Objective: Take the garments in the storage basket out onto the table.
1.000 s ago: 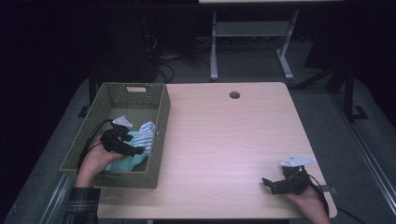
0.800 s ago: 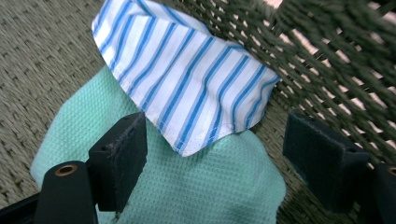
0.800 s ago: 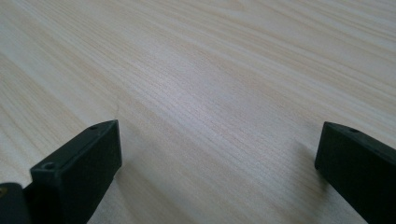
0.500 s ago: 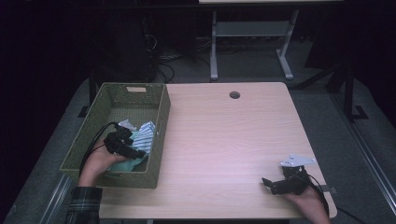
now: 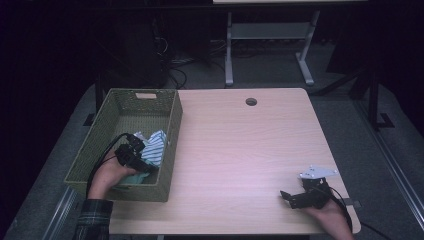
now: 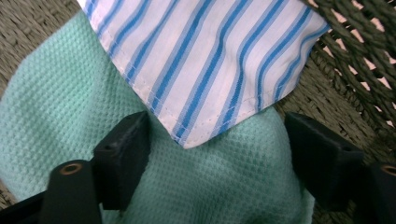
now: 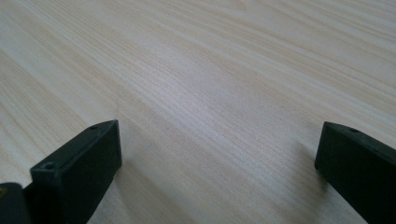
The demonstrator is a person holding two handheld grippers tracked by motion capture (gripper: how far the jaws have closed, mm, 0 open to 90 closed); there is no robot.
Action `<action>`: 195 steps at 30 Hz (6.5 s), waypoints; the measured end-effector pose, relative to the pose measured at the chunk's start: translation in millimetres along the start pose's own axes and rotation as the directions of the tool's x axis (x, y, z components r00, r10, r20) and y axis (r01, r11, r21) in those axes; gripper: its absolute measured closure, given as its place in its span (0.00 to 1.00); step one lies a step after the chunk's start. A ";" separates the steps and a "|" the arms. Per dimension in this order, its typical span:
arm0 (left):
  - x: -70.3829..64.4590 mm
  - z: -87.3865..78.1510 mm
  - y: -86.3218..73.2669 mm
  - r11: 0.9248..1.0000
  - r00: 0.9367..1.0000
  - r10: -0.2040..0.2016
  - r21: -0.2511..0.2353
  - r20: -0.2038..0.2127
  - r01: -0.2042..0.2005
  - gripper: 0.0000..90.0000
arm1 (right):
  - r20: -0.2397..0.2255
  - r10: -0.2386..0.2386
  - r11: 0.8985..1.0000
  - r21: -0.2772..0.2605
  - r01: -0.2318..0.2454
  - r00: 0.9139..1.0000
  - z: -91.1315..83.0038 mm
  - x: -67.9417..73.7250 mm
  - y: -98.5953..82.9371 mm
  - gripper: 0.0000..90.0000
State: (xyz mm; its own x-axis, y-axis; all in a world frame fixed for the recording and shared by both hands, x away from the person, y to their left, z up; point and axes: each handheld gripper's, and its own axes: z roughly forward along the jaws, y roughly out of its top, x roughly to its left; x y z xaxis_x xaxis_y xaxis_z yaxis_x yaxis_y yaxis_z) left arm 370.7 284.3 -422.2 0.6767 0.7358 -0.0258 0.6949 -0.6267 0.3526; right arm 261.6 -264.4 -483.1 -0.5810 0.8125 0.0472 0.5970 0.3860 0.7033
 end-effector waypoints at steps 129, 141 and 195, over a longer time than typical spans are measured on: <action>-82.3 -134.2 73.3 0.653 0.905 0.192 -0.737 0.380 0.171 0.88 | 0.010 -0.009 1.000 0.003 0.009 1.000 0.6 1.2 0.2 0.00; -106.2 -112.6 95.5 0.673 0.871 0.254 -0.724 0.420 0.153 0.89 | 0.007 -0.008 1.000 0.001 0.008 1.000 0.5 0.7 0.2 0.00; -184.2 39.5 129.1 0.831 0.713 0.372 -0.555 0.595 0.030 0.89 | 0.003 -0.006 1.000 0.002 0.006 1.000 0.3 0.4 0.1 0.00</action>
State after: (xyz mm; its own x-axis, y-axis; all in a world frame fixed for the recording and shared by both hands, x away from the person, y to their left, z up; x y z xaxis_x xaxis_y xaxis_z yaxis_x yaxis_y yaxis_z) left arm 345.3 57.7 -408.9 0.8852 0.1387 -0.4440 0.4629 -0.3567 0.8115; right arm 261.5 -263.9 -483.2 -0.5830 0.8115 0.0406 0.5942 0.3918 0.7025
